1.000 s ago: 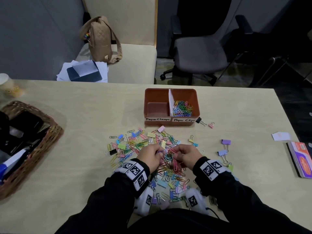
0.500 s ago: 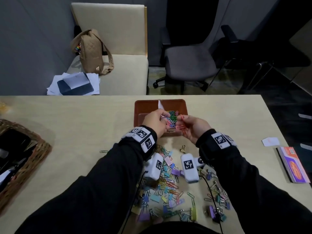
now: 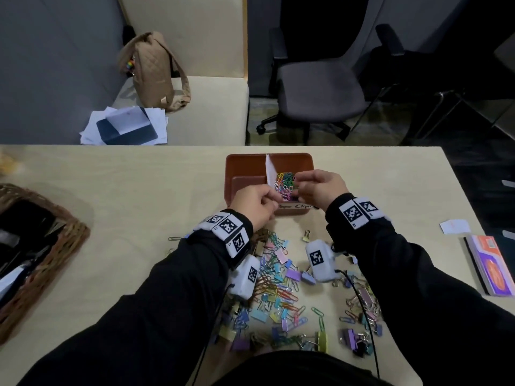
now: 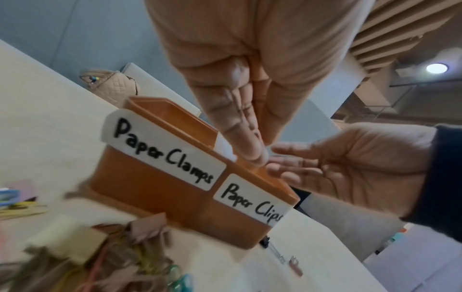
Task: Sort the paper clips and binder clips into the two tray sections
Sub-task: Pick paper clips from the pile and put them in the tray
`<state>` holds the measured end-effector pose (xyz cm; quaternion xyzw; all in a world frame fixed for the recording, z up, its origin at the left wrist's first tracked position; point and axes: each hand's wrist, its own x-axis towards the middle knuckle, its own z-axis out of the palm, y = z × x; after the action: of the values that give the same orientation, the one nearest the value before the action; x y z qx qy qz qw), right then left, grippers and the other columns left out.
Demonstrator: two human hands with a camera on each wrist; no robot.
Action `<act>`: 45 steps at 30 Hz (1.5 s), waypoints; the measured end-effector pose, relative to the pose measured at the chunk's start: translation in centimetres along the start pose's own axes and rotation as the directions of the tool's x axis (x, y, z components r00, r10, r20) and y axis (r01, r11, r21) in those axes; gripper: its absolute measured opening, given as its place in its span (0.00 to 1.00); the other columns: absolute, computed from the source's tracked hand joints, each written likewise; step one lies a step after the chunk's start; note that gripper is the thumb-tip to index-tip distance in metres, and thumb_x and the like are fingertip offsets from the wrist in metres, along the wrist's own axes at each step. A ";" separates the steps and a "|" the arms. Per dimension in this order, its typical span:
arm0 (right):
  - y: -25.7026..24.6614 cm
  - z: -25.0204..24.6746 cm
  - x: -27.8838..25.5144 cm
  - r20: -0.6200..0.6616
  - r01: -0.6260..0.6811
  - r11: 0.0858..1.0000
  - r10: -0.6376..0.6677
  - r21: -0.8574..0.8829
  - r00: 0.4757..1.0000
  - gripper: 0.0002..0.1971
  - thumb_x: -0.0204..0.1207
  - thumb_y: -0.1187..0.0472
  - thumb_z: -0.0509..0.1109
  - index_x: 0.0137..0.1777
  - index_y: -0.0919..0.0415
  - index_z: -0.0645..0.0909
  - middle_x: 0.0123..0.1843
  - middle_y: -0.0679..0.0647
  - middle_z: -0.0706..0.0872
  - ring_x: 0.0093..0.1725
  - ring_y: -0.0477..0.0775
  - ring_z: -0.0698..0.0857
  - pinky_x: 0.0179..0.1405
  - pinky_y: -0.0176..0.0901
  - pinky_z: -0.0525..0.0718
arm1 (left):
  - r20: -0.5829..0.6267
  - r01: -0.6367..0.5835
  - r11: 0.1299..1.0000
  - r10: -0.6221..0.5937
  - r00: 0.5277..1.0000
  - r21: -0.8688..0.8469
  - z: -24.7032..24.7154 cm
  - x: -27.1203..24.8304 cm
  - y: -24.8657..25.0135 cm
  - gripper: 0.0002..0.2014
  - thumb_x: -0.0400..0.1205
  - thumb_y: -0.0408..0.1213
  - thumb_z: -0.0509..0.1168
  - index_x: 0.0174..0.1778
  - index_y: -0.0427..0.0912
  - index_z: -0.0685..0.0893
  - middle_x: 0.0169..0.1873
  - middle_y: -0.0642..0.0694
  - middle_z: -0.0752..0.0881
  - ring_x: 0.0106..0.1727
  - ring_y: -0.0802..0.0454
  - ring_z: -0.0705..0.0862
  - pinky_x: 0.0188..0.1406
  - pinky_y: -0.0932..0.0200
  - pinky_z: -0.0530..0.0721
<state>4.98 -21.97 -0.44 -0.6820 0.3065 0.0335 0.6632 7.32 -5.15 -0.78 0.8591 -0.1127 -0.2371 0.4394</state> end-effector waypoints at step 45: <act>10.7 2.6 -8.7 0.233 0.164 0.591 0.042 -0.790 0.972 0.12 0.76 0.68 0.66 0.37 0.49 0.79 0.34 0.42 0.84 0.36 0.43 0.81 0.33 0.30 0.75 | 0.171 0.052 0.968 -0.096 0.981 0.247 2.5 -8.3 -7.6 0.05 0.82 0.35 0.66 0.49 0.47 0.87 0.42 0.54 0.87 0.45 0.57 0.84 0.53 0.62 0.81</act>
<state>-6.05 -15.62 -6.28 -0.9091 0.1568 0.2227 0.3152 -1.23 0.92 -5.65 0.8845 -0.1479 -0.3153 0.3104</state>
